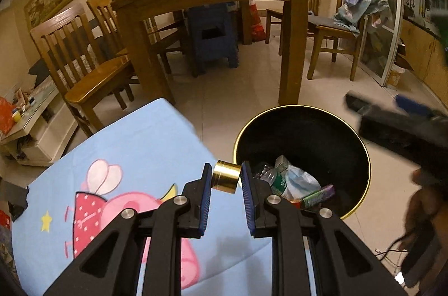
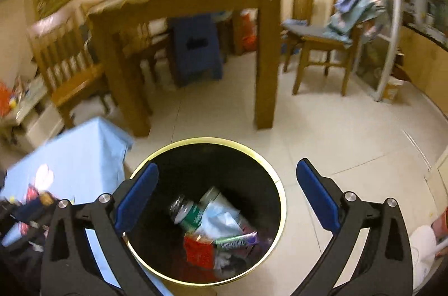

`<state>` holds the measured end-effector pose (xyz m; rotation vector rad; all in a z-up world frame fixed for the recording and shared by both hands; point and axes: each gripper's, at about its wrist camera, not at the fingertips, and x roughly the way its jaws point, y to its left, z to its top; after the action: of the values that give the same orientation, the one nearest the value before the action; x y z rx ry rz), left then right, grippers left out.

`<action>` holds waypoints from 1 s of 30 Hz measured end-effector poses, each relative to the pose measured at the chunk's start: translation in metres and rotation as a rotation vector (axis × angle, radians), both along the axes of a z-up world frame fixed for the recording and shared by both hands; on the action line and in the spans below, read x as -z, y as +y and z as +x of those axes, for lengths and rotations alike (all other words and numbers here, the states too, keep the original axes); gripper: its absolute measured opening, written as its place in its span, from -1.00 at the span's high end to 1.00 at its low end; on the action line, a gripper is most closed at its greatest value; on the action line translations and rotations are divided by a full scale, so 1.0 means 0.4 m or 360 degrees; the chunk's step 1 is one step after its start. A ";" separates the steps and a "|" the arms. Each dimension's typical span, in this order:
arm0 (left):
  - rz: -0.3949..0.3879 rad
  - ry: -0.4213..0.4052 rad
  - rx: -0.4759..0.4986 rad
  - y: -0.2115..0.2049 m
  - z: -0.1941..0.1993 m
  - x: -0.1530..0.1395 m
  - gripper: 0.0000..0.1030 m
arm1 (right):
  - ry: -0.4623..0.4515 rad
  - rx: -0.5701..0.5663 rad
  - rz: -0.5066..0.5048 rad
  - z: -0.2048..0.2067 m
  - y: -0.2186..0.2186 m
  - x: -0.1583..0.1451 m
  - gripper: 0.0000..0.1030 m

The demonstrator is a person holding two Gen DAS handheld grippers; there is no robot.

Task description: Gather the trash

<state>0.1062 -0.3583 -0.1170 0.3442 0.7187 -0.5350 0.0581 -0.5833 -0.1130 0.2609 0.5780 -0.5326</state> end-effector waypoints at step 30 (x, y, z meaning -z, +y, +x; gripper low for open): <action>0.0048 0.0093 0.0095 -0.203 0.079 0.093 0.00 | -0.0226 0.0197 -0.0233 -0.140 -0.010 -0.154 -0.89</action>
<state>0.1377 -0.4395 -0.1544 0.3807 0.7753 -0.5932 0.0022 -0.5875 -0.0515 0.1942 0.3843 -0.6676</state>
